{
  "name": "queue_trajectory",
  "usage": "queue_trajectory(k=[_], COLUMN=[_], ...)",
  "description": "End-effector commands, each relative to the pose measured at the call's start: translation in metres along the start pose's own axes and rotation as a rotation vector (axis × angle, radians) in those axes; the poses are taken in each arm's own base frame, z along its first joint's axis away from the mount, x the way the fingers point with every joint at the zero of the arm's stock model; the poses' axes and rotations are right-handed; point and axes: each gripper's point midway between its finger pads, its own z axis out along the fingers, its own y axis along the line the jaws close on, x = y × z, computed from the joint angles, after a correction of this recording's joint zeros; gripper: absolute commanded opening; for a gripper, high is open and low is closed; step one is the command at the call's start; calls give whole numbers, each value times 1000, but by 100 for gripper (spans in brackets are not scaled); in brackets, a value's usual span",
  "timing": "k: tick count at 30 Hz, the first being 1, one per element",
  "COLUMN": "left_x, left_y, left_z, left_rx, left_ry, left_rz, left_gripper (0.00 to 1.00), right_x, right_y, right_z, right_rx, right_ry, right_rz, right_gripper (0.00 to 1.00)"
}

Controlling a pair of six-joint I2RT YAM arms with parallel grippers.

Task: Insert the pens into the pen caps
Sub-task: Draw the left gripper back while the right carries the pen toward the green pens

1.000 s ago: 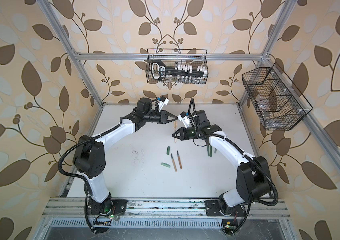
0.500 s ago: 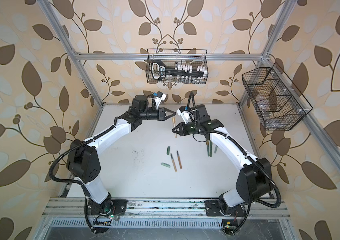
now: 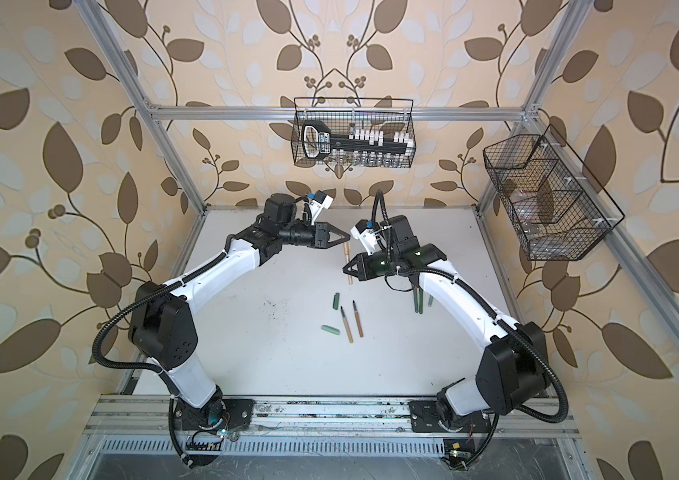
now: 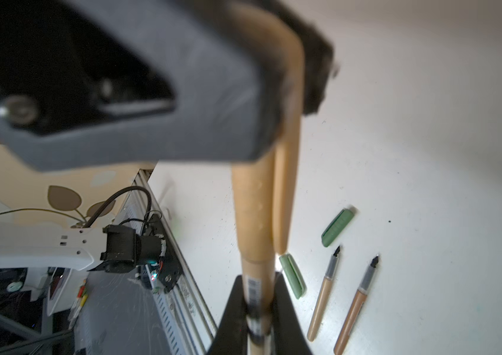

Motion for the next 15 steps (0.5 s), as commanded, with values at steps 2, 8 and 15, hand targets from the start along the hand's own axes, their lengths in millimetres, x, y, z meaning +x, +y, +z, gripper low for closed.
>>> queue_trajectory(k=[2, 8, 15], left_x=[-9, 6, 61], left_y=[-3, 20, 79], left_z=[-21, -41, -77], left_rx=[37, -106, -499], left_ry=[-82, -142, -101], left_rz=[-101, -119, -173], left_gripper=[74, 99, 99], right_x=[31, 88, 131], right_y=[-17, -79, -183], right_z=[-7, -13, -19], right_rx=[66, 292, 732], right_ry=[12, 122, 307], right_rz=[47, 224, 247], right_gripper=[0, 0, 0])
